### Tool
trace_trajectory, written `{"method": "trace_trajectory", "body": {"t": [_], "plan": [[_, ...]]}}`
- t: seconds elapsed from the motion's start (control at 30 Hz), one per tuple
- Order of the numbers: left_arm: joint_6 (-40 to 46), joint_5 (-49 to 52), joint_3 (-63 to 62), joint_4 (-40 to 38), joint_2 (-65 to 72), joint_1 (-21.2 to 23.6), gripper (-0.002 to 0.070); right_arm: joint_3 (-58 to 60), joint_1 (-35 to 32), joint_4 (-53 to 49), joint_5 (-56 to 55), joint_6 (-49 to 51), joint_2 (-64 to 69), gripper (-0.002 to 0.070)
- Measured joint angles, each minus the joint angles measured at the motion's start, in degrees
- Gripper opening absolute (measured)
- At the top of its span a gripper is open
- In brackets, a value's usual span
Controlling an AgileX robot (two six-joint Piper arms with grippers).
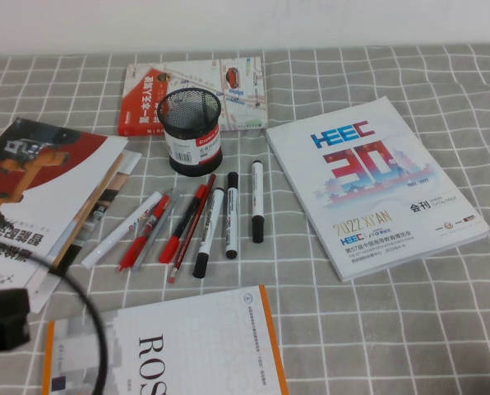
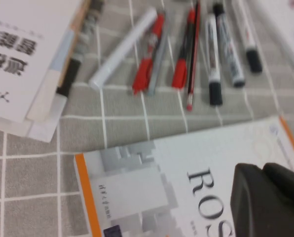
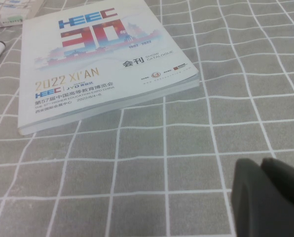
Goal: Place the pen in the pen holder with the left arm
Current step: Pick up the pen on the table
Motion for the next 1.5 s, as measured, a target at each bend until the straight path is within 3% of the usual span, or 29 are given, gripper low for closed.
{"method": "trace_trajectory", "body": {"t": [0.4, 0.77, 1.2, 1.3, 1.5], "plan": [[10.7, 6.0, -18.2, 1.0, 30.2, -0.3, 0.0000, 0.0, 0.0, 0.0, 0.0, 0.0, 0.0, -0.0014], [11.4, 13.5, -38.9, 11.3, 53.6, -11.0, 0.0000, 0.0, 0.0, 0.0, 0.0, 0.0, 0.0, -0.0014], [13.9, 18.4, -53.4, 19.3, 68.3, -11.3, 0.0004, 0.0, 0.0, 0.0, 0.0, 0.0, 0.0, -0.0014], [14.4, 17.7, -53.9, 19.5, 70.5, -11.3, 0.0056, 0.0, 0.0, 0.0, 0.0, 0.0, 0.0, -0.0014], [14.7, 13.5, -53.9, 21.4, 74.1, -11.3, 0.0234, 0.0, 0.0, 0.0, 0.0, 0.0, 0.0, -0.0014]]}}
